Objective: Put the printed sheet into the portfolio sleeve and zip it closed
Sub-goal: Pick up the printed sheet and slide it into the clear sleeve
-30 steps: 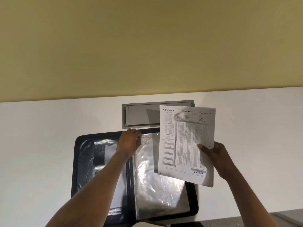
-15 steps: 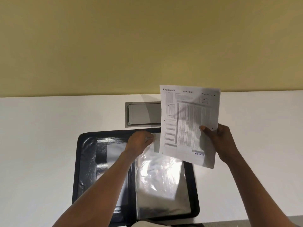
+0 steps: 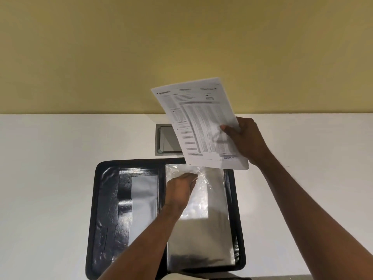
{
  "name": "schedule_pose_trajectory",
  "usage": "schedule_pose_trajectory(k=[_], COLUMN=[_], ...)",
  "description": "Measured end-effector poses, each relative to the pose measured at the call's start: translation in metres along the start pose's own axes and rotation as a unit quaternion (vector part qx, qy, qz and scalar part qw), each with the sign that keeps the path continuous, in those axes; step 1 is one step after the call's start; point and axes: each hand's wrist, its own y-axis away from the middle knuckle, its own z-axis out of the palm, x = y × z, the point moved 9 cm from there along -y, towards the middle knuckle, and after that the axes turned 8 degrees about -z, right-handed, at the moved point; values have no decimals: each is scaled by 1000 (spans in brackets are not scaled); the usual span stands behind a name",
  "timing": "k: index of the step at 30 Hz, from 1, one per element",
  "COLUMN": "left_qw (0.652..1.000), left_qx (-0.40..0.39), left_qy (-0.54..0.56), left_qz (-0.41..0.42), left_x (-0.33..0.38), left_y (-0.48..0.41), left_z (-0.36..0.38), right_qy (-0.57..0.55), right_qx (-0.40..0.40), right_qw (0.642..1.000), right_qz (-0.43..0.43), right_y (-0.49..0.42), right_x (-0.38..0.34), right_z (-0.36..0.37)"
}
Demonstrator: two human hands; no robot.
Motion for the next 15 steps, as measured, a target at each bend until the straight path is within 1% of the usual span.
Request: schedule_pose_trajectory(k=[4, 7, 10, 15], left_qw=[1000, 1000, 1000, 997], left_qx=[8, 9, -1, -27], left_qy=[-11, -18, -18, -76], left_qz=[7, 19, 13, -10], left_x=[-1, 2, 3, 7], left_y=[-1, -1, -3, -6], left_z=[0, 2, 3, 9], right_qy=[42, 81, 66, 45], right_qx=[-43, -70, -98, -130], right_qw=[997, 993, 993, 990], right_qz=[-38, -41, -27, -24], right_y=[-6, -7, -10, -20], right_x=[-12, -11, -3, 1], right_z=[23, 38, 53, 71])
